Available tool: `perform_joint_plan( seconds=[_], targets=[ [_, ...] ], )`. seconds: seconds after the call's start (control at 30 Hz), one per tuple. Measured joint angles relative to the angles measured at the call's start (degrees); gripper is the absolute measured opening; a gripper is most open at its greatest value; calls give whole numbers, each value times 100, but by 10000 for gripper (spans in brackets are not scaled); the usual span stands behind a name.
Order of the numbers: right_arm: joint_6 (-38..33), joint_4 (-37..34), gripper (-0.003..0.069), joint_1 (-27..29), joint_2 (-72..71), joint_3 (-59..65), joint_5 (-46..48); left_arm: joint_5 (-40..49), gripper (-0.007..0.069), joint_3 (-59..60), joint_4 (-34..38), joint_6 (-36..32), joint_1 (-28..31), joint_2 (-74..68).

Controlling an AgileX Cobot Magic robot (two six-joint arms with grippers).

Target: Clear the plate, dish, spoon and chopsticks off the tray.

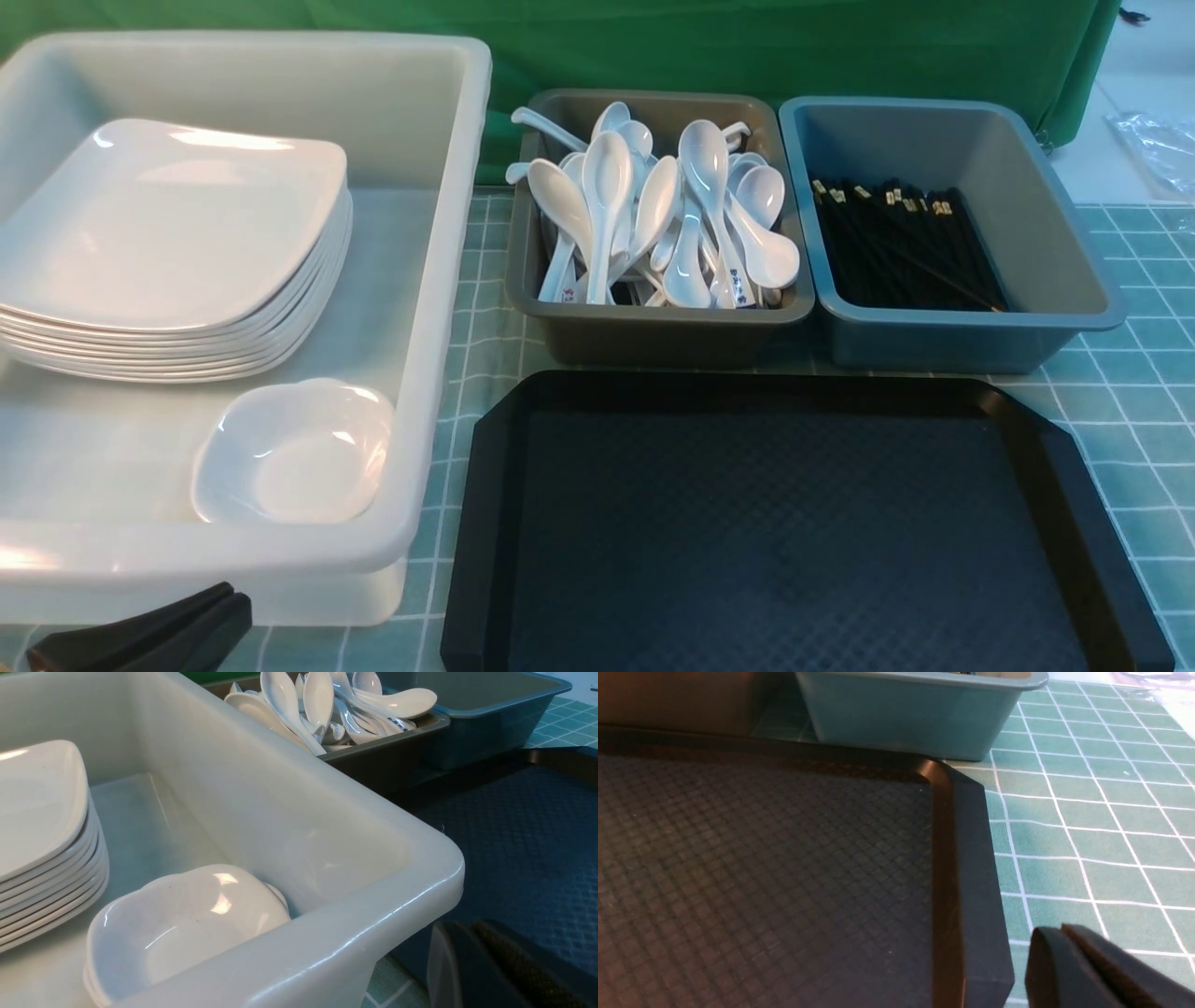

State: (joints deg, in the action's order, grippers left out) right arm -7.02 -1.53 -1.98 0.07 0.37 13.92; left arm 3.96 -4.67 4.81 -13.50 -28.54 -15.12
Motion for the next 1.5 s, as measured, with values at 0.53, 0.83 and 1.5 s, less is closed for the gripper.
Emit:
perform_joint_plan(
  seconds=[0.53, 0.83, 1.5],
  targets=[
    [5, 0, 65, 0, 0, 0, 0, -28, 13, 5, -23, -14, 0, 0],
    [5, 0, 86, 0, 0, 0, 0, -915, 8, 461, -20, 411, 1760, 826],
    [11, 2, 106, 0, -7, 0, 0, 1030, 10, 508, -20, 1102, 3200, 1504]
  ],
)
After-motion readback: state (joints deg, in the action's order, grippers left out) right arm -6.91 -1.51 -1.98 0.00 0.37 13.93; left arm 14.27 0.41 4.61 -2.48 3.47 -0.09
